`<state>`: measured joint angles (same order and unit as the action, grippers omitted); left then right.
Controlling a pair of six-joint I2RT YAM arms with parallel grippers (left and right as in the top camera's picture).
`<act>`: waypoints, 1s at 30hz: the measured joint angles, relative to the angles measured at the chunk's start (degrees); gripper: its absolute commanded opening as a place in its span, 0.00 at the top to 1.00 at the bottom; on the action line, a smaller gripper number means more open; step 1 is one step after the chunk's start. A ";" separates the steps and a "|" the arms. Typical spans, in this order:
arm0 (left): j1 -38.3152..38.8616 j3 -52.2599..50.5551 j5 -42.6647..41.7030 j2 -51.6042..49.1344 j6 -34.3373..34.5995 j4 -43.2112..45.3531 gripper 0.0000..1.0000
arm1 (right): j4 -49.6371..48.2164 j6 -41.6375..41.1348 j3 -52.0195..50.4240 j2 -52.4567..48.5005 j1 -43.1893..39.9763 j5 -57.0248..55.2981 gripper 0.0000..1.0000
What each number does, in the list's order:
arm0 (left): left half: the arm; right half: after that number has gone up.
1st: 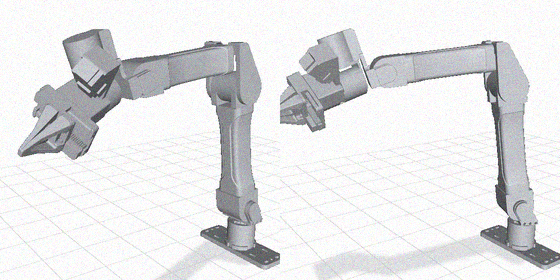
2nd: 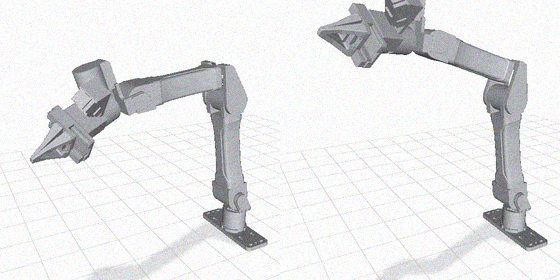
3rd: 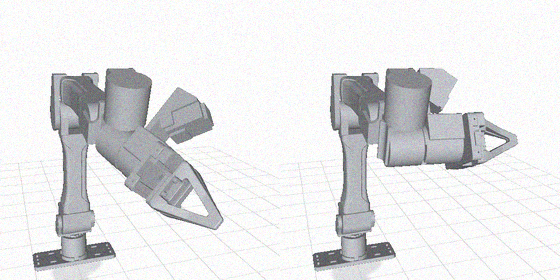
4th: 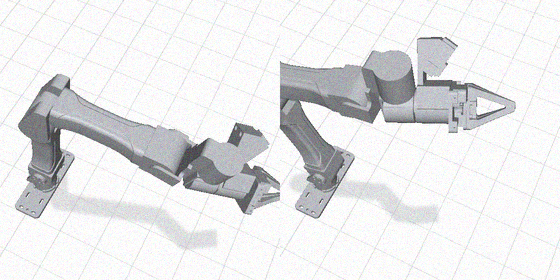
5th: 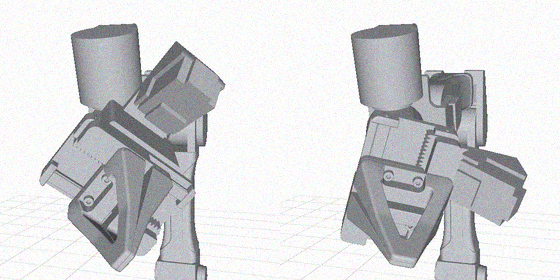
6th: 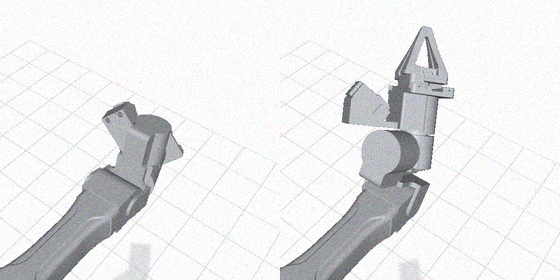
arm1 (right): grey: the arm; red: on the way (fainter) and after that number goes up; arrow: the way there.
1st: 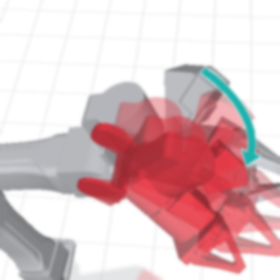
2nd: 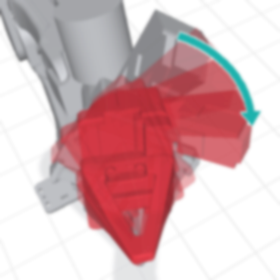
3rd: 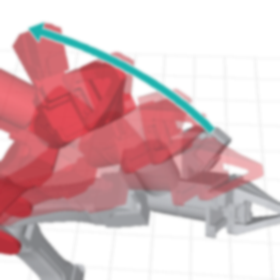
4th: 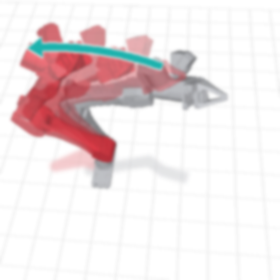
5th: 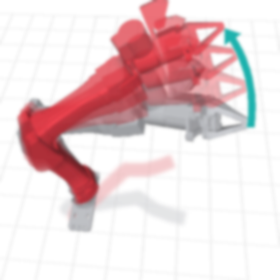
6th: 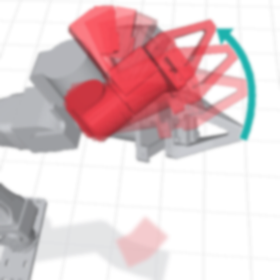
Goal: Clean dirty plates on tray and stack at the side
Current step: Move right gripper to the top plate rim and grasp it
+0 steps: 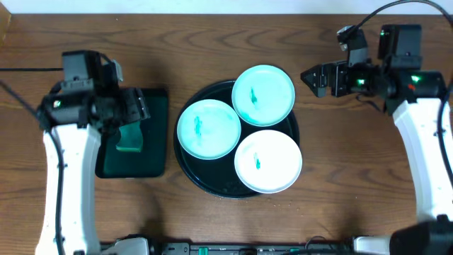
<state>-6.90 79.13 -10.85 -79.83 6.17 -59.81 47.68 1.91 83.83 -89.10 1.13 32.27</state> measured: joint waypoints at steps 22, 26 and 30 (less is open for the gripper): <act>0.00 0.00 7.21 -4.72 0.00 -2.82 0.26 | 8.02 -19.93 12.07 -21.00 27.10 -16.83 0.49; 0.00 0.00 8.46 -4.72 0.00 -2.86 0.27 | 9.44 -24.28 13.31 -26.05 30.75 -20.65 0.58; 0.00 0.00 8.96 -4.72 0.00 -3.45 0.27 | 9.92 -28.20 13.31 -29.46 32.89 -23.47 0.62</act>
<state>-6.90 79.13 -1.89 -84.55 6.17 -63.26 57.60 -26.28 97.14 -118.56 34.02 8.80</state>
